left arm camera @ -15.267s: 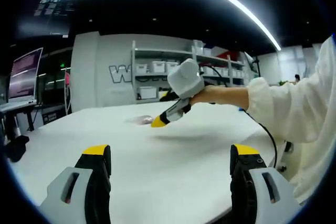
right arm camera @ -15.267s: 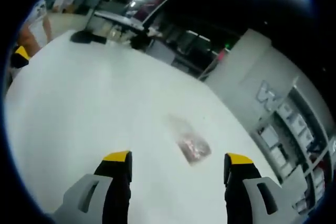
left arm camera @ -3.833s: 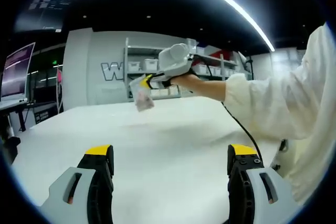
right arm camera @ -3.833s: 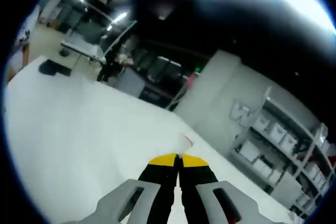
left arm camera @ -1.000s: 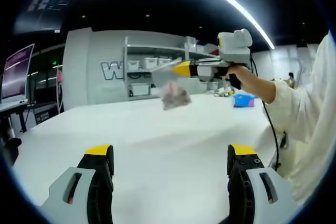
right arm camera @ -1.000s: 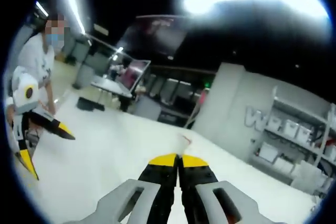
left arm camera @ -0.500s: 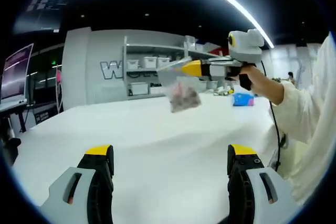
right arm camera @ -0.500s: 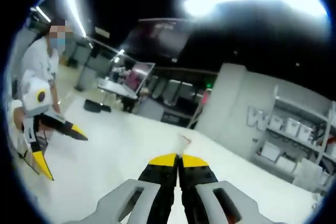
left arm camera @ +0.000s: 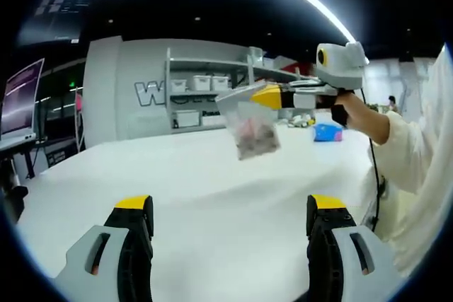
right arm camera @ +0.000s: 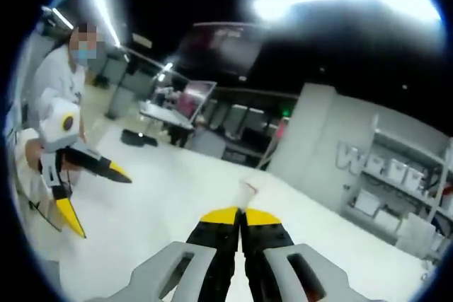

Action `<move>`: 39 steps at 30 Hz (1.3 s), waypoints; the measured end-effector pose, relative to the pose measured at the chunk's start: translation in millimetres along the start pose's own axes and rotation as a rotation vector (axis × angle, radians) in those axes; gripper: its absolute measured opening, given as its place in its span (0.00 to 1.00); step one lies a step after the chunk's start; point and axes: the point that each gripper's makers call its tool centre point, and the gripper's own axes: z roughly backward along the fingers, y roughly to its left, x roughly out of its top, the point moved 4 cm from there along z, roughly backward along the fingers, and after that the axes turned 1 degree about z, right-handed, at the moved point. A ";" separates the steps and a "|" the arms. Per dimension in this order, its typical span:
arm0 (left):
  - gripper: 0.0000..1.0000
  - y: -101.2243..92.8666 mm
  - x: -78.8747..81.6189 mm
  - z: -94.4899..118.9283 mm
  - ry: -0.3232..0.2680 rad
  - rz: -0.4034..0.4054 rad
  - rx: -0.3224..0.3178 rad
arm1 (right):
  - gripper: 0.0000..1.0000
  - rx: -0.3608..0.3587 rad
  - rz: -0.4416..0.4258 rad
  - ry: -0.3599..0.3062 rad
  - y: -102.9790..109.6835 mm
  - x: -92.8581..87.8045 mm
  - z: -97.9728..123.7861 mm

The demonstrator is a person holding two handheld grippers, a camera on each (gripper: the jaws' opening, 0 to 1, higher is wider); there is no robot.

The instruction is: Open the resealable bag by pulling the two sides of the seal apart until the entire bag opening is separated and visibly accessible.

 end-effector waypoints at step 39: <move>0.88 4.8 -5.9 8.3 0.032 -0.024 0.026 | 0.00 0.271 -0.133 -0.008 89.8 -27.9 45.1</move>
